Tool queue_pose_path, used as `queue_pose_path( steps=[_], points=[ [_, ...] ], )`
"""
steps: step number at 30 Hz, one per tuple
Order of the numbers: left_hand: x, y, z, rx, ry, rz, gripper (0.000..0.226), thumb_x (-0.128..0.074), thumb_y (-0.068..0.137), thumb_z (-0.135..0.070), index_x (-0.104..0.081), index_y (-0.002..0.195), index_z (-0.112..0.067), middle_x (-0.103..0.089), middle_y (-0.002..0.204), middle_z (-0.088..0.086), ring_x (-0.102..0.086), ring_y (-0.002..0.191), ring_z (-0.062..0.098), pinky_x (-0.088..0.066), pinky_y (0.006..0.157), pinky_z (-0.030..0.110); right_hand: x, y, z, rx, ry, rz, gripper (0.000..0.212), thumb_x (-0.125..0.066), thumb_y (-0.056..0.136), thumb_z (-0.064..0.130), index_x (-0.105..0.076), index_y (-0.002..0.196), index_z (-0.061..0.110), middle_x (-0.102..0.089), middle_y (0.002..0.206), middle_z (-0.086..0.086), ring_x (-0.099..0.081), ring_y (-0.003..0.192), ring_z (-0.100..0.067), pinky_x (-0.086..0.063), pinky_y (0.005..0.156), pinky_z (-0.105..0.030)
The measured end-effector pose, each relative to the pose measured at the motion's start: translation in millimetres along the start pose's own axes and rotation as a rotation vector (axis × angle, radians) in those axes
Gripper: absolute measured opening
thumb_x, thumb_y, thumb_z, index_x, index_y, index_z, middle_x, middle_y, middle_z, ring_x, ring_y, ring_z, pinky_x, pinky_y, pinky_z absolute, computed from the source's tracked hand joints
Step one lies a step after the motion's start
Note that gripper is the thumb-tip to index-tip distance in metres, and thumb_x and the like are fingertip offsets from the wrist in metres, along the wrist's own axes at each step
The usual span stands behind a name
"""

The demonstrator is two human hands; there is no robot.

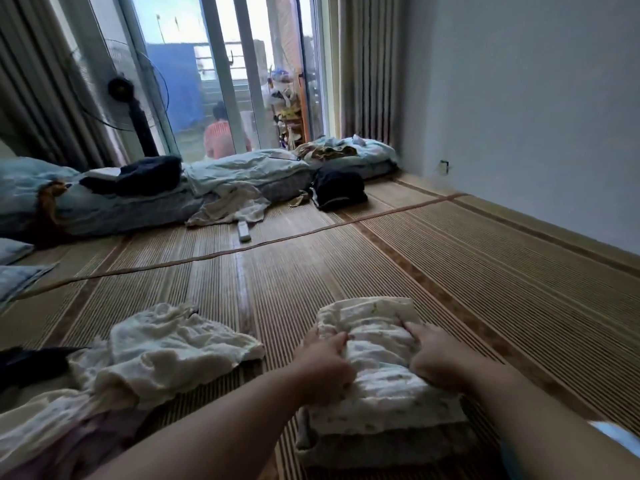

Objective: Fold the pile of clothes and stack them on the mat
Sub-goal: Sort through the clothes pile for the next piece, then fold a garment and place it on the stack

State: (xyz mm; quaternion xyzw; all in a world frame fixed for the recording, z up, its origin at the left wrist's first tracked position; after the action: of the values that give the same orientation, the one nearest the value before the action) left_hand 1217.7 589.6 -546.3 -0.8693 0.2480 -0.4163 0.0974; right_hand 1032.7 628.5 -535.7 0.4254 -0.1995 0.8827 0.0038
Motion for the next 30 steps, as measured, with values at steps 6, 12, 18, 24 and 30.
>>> queue_pose_path(
  steps=[6, 12, 18, 24, 30],
  points=[
    [23.8, -28.8, -5.4, -0.109, -0.02, -0.087, 0.089, -0.065, 0.072, -0.038, -0.018, 0.148, -0.045, 0.006, 0.158, 0.002, -0.009, 0.143, 0.036, -0.02, 0.117, 0.052, 20.8, -34.5, 26.0, 0.052, 0.038, -0.168, 0.086, -0.063, 0.07, 0.026, -0.028, 0.149, 0.029, -0.015, 0.158, -0.011, -0.025, 0.14, -0.034, -0.028, 0.113, -0.046],
    [72.9, -121.1, 16.2, -0.206, 0.155, -0.267, 0.083, -0.063, 0.084, -0.049, -0.012, 0.148, -0.045, 0.014, 0.16, 0.0, 0.004, 0.147, 0.034, -0.012, 0.117, 0.051, 1.3, -96.9, 129.0, 0.458, -0.09, -0.305, 0.068, -0.07, 0.078, 0.016, -0.044, 0.14, 0.023, -0.038, 0.146, -0.009, -0.037, 0.132, -0.026, -0.035, 0.099, -0.034],
    [122.7, -192.1, 137.4, -0.038, 0.335, -0.444, 0.074, -0.058, 0.082, -0.049, -0.02, 0.146, -0.044, 0.005, 0.16, -0.006, 0.002, 0.147, 0.022, -0.01, 0.119, 0.04, -112.0, -103.0, 233.9, 0.701, -0.201, -0.112, 0.068, -0.066, 0.08, 0.028, -0.039, 0.143, 0.031, -0.029, 0.152, 0.002, -0.037, 0.135, -0.018, -0.038, 0.108, -0.034],
    [170.6, -219.2, 275.9, 0.302, 0.477, -0.469, 0.082, -0.041, 0.07, -0.058, -0.012, 0.145, -0.048, 0.007, 0.16, -0.006, -0.004, 0.146, 0.026, -0.013, 0.116, 0.046, -215.9, -38.0, 299.8, 0.601, -0.182, -0.054, 0.066, -0.055, 0.086, 0.048, -0.032, 0.145, 0.029, -0.042, 0.146, 0.001, -0.04, 0.133, -0.021, -0.036, 0.108, -0.042],
    [175.6, -208.4, 333.0, 0.307, 0.512, -0.422, 0.097, -0.062, 0.06, -0.061, -0.018, 0.145, -0.046, -0.005, 0.16, -0.002, -0.024, 0.142, 0.029, -0.028, 0.108, 0.058, -258.3, 40.2, 310.6, 0.321, -0.35, -0.148, 0.044, -0.05, 0.082, 0.041, -0.049, 0.126, 0.037, -0.05, 0.129, -0.009, -0.044, 0.121, -0.033, -0.038, 0.101, -0.046]
  ],
)
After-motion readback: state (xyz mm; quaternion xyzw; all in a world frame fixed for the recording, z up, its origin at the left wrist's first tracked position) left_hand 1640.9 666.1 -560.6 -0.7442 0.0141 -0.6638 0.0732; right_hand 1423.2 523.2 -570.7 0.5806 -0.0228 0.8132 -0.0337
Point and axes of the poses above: each hand's wrist, its own y-axis towards the middle knuckle, its own x-axis out of the back of the hand, z = x × y, the point moved 5 cm from there along y, towards the middle knuckle
